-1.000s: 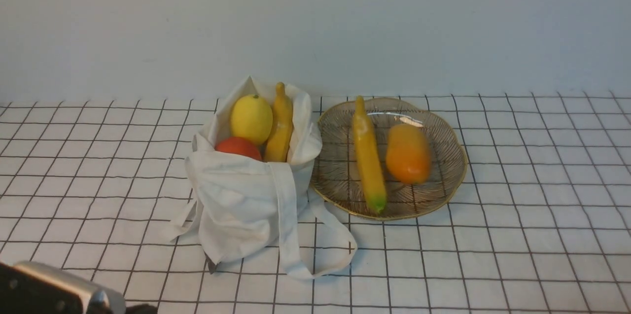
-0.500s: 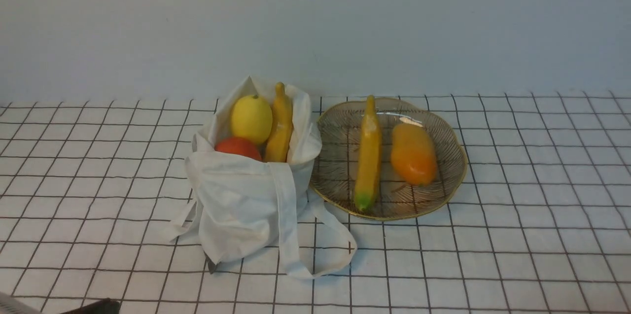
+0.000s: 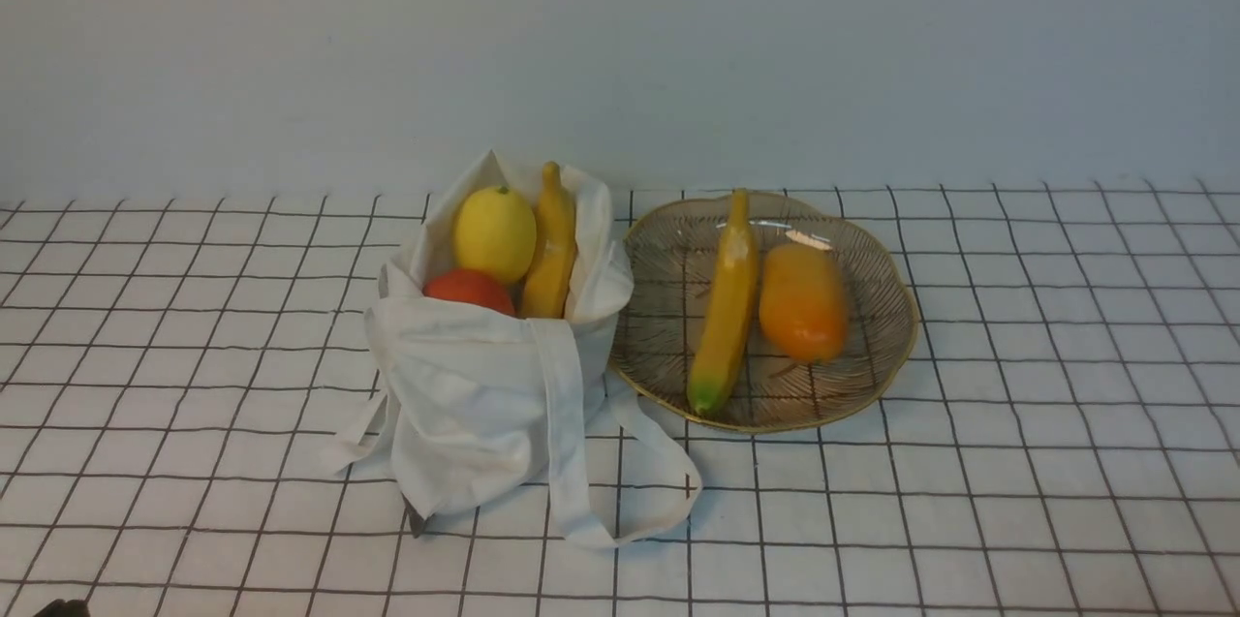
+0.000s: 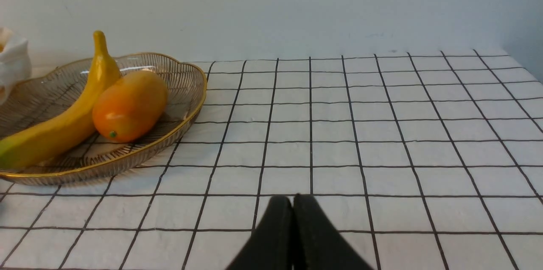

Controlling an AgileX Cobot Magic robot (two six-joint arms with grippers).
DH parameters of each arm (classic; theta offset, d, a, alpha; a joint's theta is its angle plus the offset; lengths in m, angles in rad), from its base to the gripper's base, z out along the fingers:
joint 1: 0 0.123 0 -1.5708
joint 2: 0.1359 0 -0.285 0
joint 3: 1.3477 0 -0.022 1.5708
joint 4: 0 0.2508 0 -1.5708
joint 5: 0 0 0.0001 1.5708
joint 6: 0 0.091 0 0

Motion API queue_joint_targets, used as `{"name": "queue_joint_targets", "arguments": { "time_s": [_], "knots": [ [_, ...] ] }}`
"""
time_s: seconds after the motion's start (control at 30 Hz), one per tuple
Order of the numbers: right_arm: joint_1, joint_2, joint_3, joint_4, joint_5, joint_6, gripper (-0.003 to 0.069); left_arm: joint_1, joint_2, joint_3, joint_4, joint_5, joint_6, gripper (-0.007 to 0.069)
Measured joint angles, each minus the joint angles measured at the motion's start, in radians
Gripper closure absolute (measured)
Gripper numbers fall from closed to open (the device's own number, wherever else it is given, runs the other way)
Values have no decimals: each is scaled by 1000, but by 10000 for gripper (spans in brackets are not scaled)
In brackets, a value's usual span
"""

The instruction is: Take the fruit out of the bag on the white checkered tablecloth and place them on the plate.

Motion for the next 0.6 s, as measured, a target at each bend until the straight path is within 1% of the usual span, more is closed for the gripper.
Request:
{"name": "queue_joint_targets", "arguments": {
  "time_s": [0.1, 0.6],
  "knots": [
    [0, 0, 0, 0, 0, 0, 674, 1, 0, 1, 0, 26, 5, 632],
    [0, 0, 0, 0, 0, 0, 674, 1, 0, 1, 0, 29, 8, 632]
  ]
}}
